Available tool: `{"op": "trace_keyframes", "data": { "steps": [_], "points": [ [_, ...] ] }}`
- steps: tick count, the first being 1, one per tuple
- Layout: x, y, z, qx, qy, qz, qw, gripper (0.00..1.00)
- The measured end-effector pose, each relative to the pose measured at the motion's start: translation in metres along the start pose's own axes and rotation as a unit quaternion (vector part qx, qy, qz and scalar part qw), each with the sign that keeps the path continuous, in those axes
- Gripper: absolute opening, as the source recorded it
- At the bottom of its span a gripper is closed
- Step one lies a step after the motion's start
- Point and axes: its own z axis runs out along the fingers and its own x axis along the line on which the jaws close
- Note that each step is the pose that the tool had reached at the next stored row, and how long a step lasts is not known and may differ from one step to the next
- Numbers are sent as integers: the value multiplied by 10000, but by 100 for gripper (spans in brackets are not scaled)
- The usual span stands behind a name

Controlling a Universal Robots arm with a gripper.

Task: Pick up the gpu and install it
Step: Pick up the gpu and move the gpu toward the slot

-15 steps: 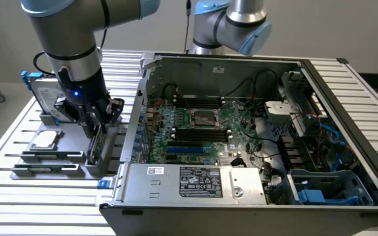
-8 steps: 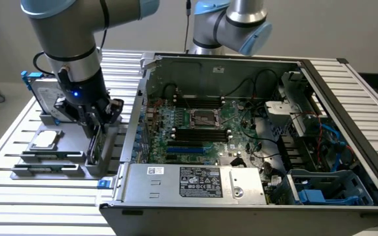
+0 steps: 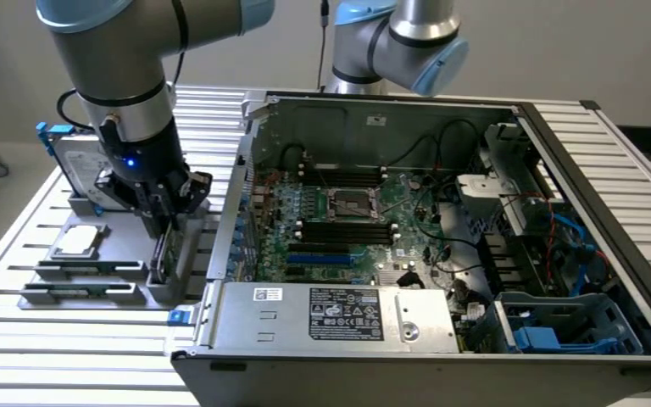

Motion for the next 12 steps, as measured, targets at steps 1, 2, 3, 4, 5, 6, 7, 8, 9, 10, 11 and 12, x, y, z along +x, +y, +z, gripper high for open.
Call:
{"op": "trace_keyframes", "data": {
  "steps": [1, 2, 3, 4, 5, 6, 7, 8, 9, 10, 11, 12],
  "points": [
    [0, 0, 0, 0, 0, 0, 10000, 27],
    [0, 0, 0, 0, 0, 0, 10000, 27],
    [0, 0, 0, 0, 0, 0, 10000, 26],
    [0, 0, 0, 0, 0, 0, 10000, 26],
    [0, 0, 0, 0, 0, 0, 10000, 26],
    [0, 0, 0, 0, 0, 0, 10000, 26],
    [0, 0, 0, 0, 0, 0, 10000, 26],
    [0, 0, 0, -3, -1, -1, 10000, 26],
    [0, 0, -4, -9, -1, -1, 10000, 26],
    [1, 1, -12, -15, -1, -2, 10000, 26],
    [2, 2, -22, -21, -1, -2, 10000, 26],
    [2, 4, -35, -29, -1, -3, 10000, 26]
  ]
}}
